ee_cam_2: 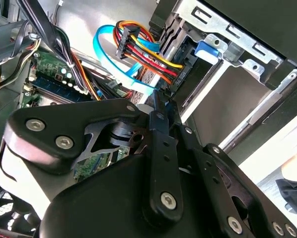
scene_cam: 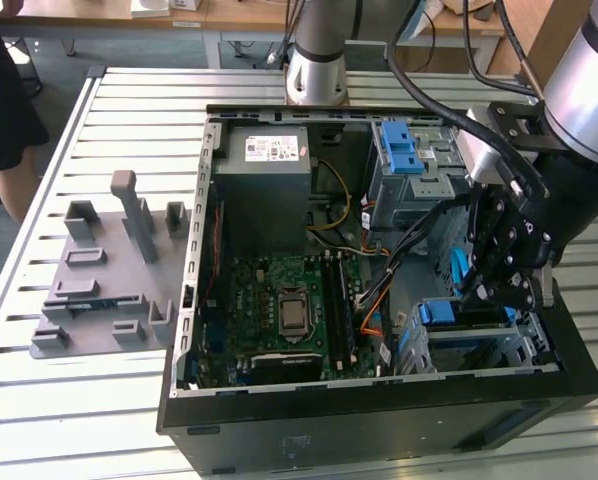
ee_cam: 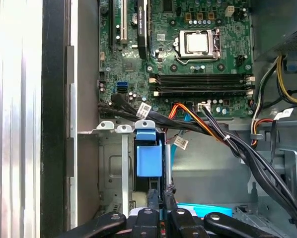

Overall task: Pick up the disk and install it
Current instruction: 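Insert the second disk wire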

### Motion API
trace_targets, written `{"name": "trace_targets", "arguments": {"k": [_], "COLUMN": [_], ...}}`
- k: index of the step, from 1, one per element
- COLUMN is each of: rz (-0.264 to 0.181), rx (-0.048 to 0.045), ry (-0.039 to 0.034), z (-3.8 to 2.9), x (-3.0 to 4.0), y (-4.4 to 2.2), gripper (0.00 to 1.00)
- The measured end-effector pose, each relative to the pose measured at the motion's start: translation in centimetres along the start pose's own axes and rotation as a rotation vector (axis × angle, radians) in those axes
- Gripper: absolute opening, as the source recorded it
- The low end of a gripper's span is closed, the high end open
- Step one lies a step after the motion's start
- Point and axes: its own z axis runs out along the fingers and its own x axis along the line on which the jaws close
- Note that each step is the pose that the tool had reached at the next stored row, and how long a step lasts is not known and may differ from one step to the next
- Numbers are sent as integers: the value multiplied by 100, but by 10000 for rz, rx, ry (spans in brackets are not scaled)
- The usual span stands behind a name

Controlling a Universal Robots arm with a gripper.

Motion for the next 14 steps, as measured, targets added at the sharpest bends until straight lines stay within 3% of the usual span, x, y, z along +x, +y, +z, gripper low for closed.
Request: {"name": "trace_targets", "arguments": {"k": [14], "rz": [1], "rx": [0], "ry": [4], "z": [48], "x": [4], "y": [-13], "gripper": [16]}}
